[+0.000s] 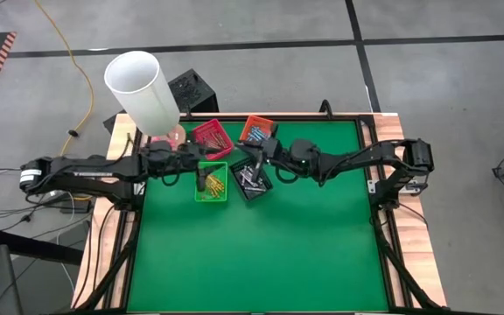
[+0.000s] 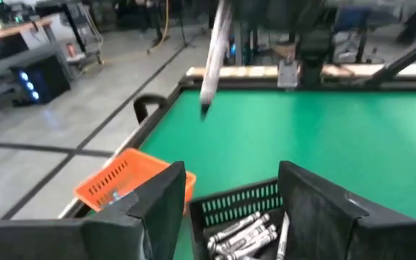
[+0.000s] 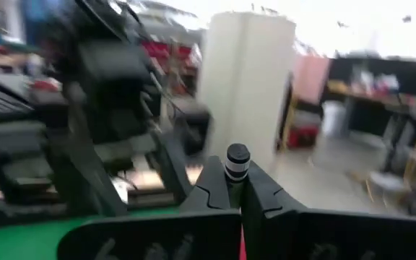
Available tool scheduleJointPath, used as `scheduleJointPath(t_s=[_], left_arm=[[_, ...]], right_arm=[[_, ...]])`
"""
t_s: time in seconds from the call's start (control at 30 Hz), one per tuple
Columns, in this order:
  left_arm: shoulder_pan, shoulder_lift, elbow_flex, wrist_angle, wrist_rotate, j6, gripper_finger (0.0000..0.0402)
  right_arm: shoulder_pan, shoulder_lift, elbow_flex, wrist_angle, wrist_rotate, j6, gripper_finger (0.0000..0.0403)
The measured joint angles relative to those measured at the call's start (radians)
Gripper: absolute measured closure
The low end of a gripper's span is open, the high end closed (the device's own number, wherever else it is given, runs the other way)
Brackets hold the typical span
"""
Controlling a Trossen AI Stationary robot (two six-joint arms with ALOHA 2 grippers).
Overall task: Sort crayons
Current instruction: Put the black crayon into the black bin
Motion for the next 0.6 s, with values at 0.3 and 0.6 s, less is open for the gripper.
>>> scheduleJointPath(t_s=[0.3, 0.6], left_arm=[[0.000, -0.240, 0.000, -0.101, 0.023, 0.000, 0.0205], [0.000, -0.315, 0.000, -0.229, 0.100, -0.027, 0.0210]], right_arm=[[-0.024, 0.000, 0.000, -0.287, 0.053, 0.270, 0.0400], [-0.035, 0.030, 0.000, -0.512, 0.051, 0.504, 0.0400]])
